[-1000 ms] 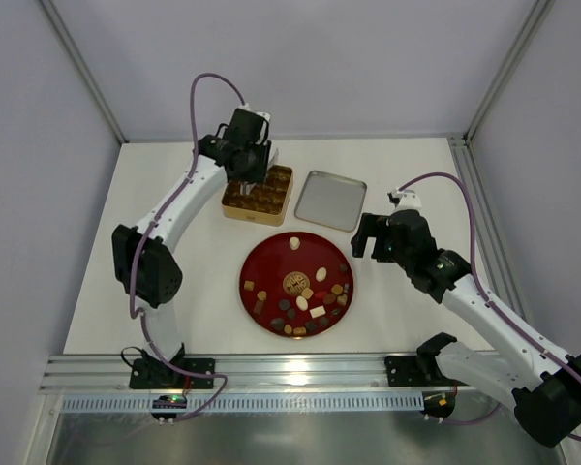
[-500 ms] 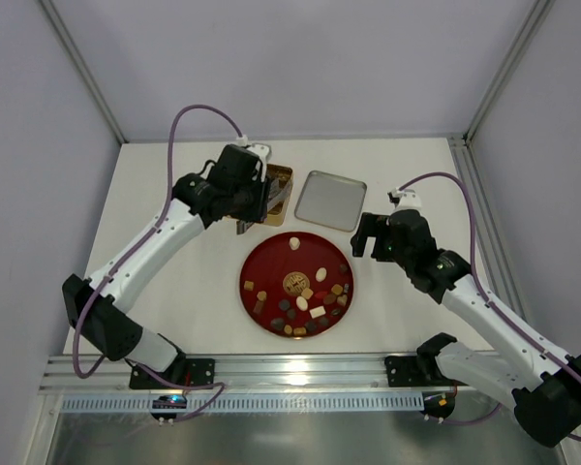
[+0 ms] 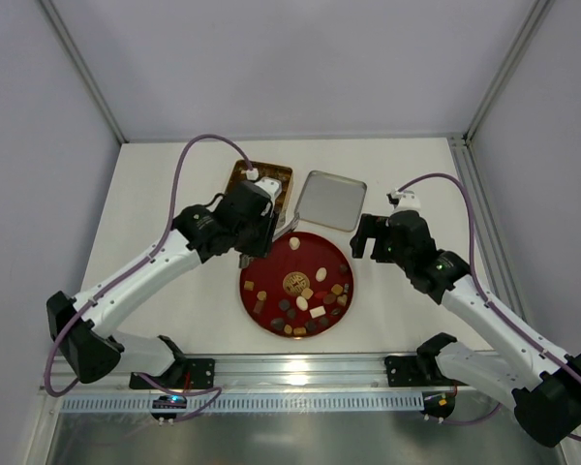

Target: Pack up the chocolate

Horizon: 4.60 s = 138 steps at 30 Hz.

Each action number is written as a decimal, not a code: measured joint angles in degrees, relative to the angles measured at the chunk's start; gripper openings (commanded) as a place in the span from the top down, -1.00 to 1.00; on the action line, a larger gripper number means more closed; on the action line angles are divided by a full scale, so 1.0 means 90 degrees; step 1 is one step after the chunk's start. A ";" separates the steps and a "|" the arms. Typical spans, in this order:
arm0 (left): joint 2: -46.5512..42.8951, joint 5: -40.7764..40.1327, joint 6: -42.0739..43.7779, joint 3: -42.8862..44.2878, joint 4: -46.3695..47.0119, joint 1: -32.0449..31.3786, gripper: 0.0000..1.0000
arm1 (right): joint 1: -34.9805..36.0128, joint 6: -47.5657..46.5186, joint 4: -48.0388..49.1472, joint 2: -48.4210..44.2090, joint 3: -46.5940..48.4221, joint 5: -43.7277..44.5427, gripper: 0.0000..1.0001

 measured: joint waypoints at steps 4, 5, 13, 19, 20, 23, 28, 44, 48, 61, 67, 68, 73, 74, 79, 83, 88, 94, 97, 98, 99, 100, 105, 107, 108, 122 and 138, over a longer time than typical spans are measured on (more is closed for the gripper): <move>-0.0002 -0.0061 -0.0112 -0.0313 0.0015 -0.0049 0.20 | 0.0000 0.0000 0.0005 0.0000 -0.0002 -0.0012 -0.99; -0.0002 -0.0066 -0.0126 -0.0374 0.0017 -0.0053 0.20 | 0.0000 0.0000 0.0005 0.0000 -0.0002 -0.0012 -1.00; 0.0097 -0.0068 -0.0168 -0.0527 0.0158 -0.0097 0.18 | 0.0000 0.0000 0.0029 0.0015 -0.0012 -0.0017 -1.00; 0.0413 -0.0070 -0.0168 -0.0549 0.0272 -0.0158 0.18 | 0.0000 0.0002 0.0046 0.0097 -0.0022 -0.0019 -1.00; 0.0459 -0.0070 -0.0168 -0.0549 0.0291 -0.0177 0.18 | 0.0000 0.0000 0.0049 0.0097 -0.0024 -0.0017 -1.00; 0.0571 -0.0073 -0.0168 -0.0549 0.0316 -0.0231 0.18 | -0.0002 0.0000 0.0049 0.0097 -0.0027 -0.0017 -1.00; 0.0726 -0.0112 -0.0165 -0.0549 0.0338 -0.0272 0.18 | -0.0012 0.0000 0.0049 0.0097 -0.0034 -0.0015 -0.99; 0.1086 -0.0243 -0.0158 -0.0549 0.0488 -0.0369 0.20 | -0.0029 0.0000 0.0049 0.0095 -0.0034 -0.0015 -0.99; 0.1151 -0.0274 -0.0158 -0.0549 0.0491 -0.0410 0.20 | -0.0029 -0.0002 0.0044 0.0075 -0.0044 -0.0012 -0.99; 0.1231 -0.0359 -0.0134 -0.0549 0.0491 -0.0469 0.20 | -0.0041 0.0000 0.0046 0.0019 -0.0146 -0.0012 -1.00; 0.1273 -0.0381 -0.0131 -0.0549 0.0488 -0.0471 0.21 | -0.0041 0.0000 0.0046 0.0017 -0.0175 -0.0015 -0.99; 0.1275 -0.0384 -0.0131 -0.0549 0.0488 -0.0476 0.21 | -0.0041 0.0000 0.0046 0.0015 -0.0175 -0.0015 -0.99; 0.1277 -0.0403 -0.0117 -0.0549 0.0491 -0.0493 0.29 | -0.0041 0.0000 0.0049 -0.0019 -0.0175 -0.0015 -0.99; 0.1277 -0.0406 -0.0114 -0.0549 0.0491 -0.0493 0.30 | -0.0044 0.0000 0.0049 -0.0019 -0.0177 -0.0015 -1.00; 0.1280 -0.0406 -0.0112 -0.0549 0.0491 -0.0493 0.35 | -0.0049 0.0000 0.0051 -0.0022 -0.0211 -0.0015 -0.99; 0.1280 -0.0406 -0.0112 -0.0549 0.0488 -0.0493 0.40 | -0.0068 0.0000 0.0046 -0.0022 -0.0240 -0.0015 -1.00; 0.1277 -0.0408 -0.0112 -0.0546 0.0483 -0.0493 0.41 | -0.0070 0.0000 0.0049 -0.0049 -0.0245 -0.0015 -1.00; 0.1229 -0.0408 -0.0112 -0.0546 0.0457 -0.0493 0.42 | -0.0070 0.0000 0.0049 -0.0049 -0.0248 -0.0017 -0.99; 0.1120 -0.0408 -0.0112 -0.0546 0.0413 -0.0493 0.42 | -0.0070 0.0002 0.0049 -0.0049 -0.0248 -0.0017 -0.99; 0.1069 -0.0408 -0.0112 -0.0546 0.0396 -0.0493 0.42 | -0.0070 0.0002 0.0049 -0.0049 -0.0248 -0.0017 -1.00; 0.1018 -0.0408 -0.0112 -0.0546 0.0376 -0.0493 0.42 | -0.0070 0.0002 0.0049 -0.0049 -0.0248 -0.0017 -1.00; 0.0964 -0.0408 -0.0112 -0.0546 0.0355 -0.0493 0.42 | -0.0070 0.0002 0.0051 -0.0046 -0.0248 -0.0017 -1.00; 0.0763 -0.0408 -0.0114 -0.0546 0.0274 -0.0493 0.42 | -0.0070 0.0010 0.0051 -0.0046 -0.0248 -0.0039 -1.00; 0.0724 -0.0408 -0.0112 -0.0546 0.0245 -0.0493 0.42 | -0.0070 0.0015 0.0051 -0.0046 -0.0248 -0.0046 -1.00; 0.0707 -0.0408 -0.0112 -0.0546 0.0233 -0.0493 0.42 | -0.0070 0.0017 0.0051 -0.0046 -0.0248 -0.0051 -0.99; 0.0279 -0.0605 -0.0100 -0.0078 -0.0005 -0.0437 0.39 | -0.0070 0.0019 0.0051 -0.0046 -0.0248 -0.0063 -1.00; 0.1792 -0.0695 0.0527 0.1846 0.0177 0.1052 0.38 | -0.0078 -0.0032 0.0032 -0.0041 -0.0245 -0.0058 -1.00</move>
